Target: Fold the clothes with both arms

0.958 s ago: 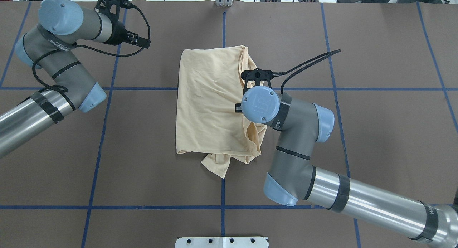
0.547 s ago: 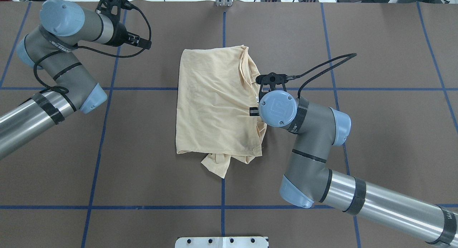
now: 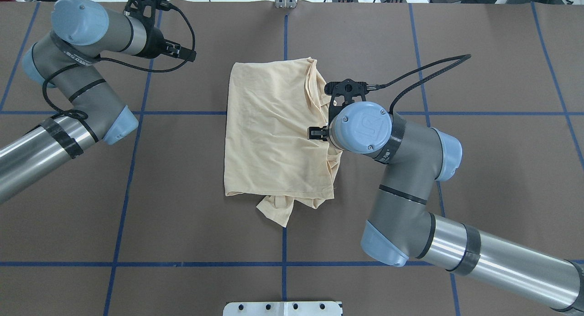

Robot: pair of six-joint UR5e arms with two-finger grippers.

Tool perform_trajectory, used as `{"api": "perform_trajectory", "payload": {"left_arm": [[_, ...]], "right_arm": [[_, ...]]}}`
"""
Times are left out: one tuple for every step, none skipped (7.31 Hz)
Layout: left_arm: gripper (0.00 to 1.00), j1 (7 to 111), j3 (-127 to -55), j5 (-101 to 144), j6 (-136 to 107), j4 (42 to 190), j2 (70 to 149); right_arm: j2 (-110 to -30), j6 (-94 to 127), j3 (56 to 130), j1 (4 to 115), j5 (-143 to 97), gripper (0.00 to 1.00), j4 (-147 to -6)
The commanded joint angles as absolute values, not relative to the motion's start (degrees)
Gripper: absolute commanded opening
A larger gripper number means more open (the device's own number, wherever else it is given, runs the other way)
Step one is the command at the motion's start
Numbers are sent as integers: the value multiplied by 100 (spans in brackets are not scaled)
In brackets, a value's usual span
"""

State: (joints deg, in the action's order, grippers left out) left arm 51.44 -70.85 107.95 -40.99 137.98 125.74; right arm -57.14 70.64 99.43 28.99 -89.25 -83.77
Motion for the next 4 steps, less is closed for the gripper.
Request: {"api": "perform_trajectory", "payload": {"left_arm": [[100, 4819, -7808, 10933, -5075, 13755, 12290], [100, 4451, -8510, 10899, -5411, 13746, 11843], [100, 4091, -9169, 10864, -5884, 13720, 11404], [100, 3661, -9776, 10576, -6315, 13346, 11121]], "right_arm": [[-6307, 7128, 10824, 2900, -8991, 100, -8394], [-6598, 7171, 11133, 2892, -9026, 100, -8376], [-6688, 7346, 11205, 2874, -9026, 100, -8341], [-6697, 7365, 11206, 2865, -9026, 100, -8341]]}}
